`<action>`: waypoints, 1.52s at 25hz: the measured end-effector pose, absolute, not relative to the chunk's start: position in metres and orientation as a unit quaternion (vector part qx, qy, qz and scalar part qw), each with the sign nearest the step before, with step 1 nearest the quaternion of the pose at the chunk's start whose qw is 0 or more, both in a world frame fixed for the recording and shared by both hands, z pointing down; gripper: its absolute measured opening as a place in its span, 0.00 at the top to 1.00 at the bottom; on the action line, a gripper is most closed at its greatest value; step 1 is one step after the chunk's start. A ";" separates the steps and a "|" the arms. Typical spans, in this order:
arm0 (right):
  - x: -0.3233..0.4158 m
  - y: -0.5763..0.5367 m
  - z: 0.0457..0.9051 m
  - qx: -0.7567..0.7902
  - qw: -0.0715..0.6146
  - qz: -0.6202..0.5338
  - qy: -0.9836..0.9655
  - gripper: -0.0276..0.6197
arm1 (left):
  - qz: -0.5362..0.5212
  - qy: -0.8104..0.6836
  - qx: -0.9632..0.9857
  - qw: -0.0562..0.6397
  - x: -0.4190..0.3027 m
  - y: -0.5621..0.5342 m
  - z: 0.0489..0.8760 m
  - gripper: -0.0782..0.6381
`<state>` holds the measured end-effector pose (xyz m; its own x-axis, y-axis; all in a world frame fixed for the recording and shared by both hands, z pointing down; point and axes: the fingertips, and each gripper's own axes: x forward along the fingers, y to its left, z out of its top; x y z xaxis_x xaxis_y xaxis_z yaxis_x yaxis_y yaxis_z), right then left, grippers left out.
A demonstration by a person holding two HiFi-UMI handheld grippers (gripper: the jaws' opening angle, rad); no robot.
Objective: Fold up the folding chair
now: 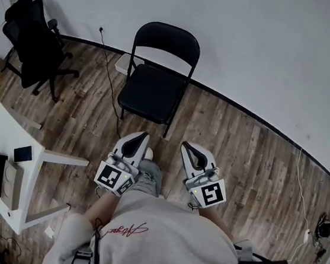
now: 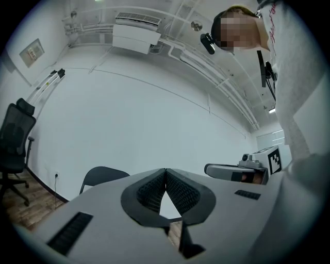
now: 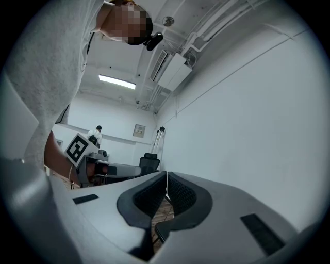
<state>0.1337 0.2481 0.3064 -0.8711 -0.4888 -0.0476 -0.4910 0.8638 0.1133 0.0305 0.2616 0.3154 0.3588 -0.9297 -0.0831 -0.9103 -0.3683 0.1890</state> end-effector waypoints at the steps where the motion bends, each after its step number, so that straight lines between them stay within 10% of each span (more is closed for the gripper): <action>1: 0.128 0.234 0.309 -0.258 0.006 0.062 0.964 0.93 | -0.089 -0.554 0.826 0.056 0.025 0.248 0.318 0.87; 24: 0.047 -0.030 0.390 -0.331 -0.087 0.011 0.940 0.93 | -0.072 -0.558 0.814 0.144 -0.065 0.036 0.399 0.86; 27: 0.054 -0.067 0.420 -0.366 -0.116 0.017 0.923 0.93 | -0.081 -0.582 0.780 0.216 -0.084 0.039 0.457 0.60; 30: 0.054 -0.107 0.456 -0.375 -0.141 0.007 0.916 0.70 | -0.102 -0.608 0.719 0.322 -0.107 0.043 0.530 0.56; 38: 0.068 -0.187 0.598 -0.414 -0.204 -0.087 0.883 0.63 | -0.231 -0.688 0.425 0.541 -0.167 0.097 0.740 0.48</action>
